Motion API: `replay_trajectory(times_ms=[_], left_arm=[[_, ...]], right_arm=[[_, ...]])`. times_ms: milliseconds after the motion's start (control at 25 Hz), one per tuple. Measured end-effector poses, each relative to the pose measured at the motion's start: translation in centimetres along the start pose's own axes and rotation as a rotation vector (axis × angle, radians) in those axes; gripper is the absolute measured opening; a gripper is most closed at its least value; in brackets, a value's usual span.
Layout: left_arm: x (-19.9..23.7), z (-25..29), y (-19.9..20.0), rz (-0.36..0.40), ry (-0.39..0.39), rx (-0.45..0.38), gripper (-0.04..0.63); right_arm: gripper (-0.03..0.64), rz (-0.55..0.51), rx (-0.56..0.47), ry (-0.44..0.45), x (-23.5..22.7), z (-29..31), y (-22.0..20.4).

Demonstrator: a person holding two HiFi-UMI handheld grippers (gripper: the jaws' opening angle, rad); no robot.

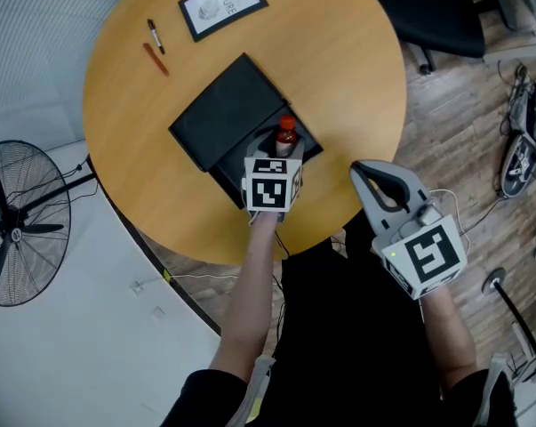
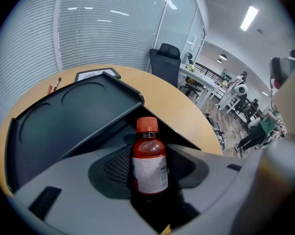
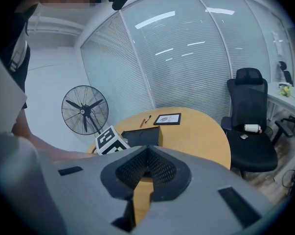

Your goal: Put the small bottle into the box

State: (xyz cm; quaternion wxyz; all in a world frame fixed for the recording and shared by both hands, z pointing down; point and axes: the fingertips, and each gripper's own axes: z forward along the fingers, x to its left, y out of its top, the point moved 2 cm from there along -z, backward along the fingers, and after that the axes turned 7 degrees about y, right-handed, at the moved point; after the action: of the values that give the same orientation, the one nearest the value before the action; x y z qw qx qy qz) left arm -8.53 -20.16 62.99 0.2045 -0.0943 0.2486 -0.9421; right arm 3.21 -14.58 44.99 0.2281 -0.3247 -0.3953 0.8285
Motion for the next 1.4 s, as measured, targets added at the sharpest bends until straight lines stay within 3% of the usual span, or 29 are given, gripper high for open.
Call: replay_trajectory(times_ms=[640, 840, 1400], left_arm=[[0.1, 0.8, -0.6, -0.018, 0.019, 0.013, 0.213], [0.0, 0.8, -0.6, 0.009, 0.028, 0.011, 0.215], [0.4, -2.0, 1.2, 0.018, 0.047, -0.078, 0.213]], right_arm=[[0.011, 0.008, -0.002, -0.004, 0.1, -0.2, -0.1], [0.011, 0.01, -0.002, 0.001, 0.3, -0.1, -0.1], [0.011, -0.006, -0.03, 0.02, 1.2, -0.6, 0.5]])
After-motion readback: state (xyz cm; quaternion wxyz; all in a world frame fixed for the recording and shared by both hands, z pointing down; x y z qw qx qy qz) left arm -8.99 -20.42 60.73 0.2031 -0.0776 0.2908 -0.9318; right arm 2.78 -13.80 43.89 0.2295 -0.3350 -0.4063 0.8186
